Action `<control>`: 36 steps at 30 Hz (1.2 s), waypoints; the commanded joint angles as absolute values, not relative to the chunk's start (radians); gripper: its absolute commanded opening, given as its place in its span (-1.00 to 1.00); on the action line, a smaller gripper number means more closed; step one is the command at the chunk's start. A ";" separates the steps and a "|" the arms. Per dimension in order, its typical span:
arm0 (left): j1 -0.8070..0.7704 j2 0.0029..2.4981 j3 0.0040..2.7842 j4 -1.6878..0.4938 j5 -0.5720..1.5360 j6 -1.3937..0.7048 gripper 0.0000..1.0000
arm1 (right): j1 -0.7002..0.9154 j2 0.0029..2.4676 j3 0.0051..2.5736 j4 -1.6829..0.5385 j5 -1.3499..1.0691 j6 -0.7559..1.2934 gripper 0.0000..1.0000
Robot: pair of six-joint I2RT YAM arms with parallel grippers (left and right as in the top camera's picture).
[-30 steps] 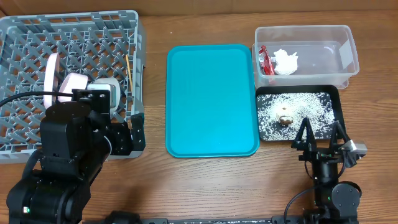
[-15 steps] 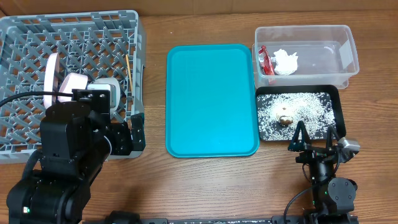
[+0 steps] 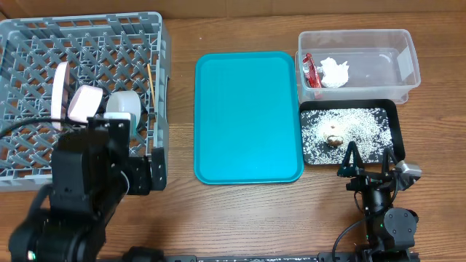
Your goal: Sort waste into correct bins and load items into the dishwasher
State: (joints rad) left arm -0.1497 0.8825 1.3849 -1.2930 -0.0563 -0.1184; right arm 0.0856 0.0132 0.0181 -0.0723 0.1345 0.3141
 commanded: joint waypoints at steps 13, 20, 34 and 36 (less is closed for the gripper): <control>-0.036 0.356 0.669 -0.384 -0.093 0.072 1.00 | 0.084 0.007 0.008 -0.070 0.137 0.314 1.00; -0.011 0.162 0.425 -0.185 -0.051 0.071 0.99 | 0.084 0.007 0.008 -0.070 0.136 0.314 1.00; 0.001 0.003 0.165 -0.072 -0.060 0.068 1.00 | 0.084 0.007 0.008 -0.070 0.137 0.314 1.00; 0.001 0.003 0.125 -0.047 -0.062 0.068 1.00 | 0.084 0.007 0.008 -0.070 0.137 0.314 1.00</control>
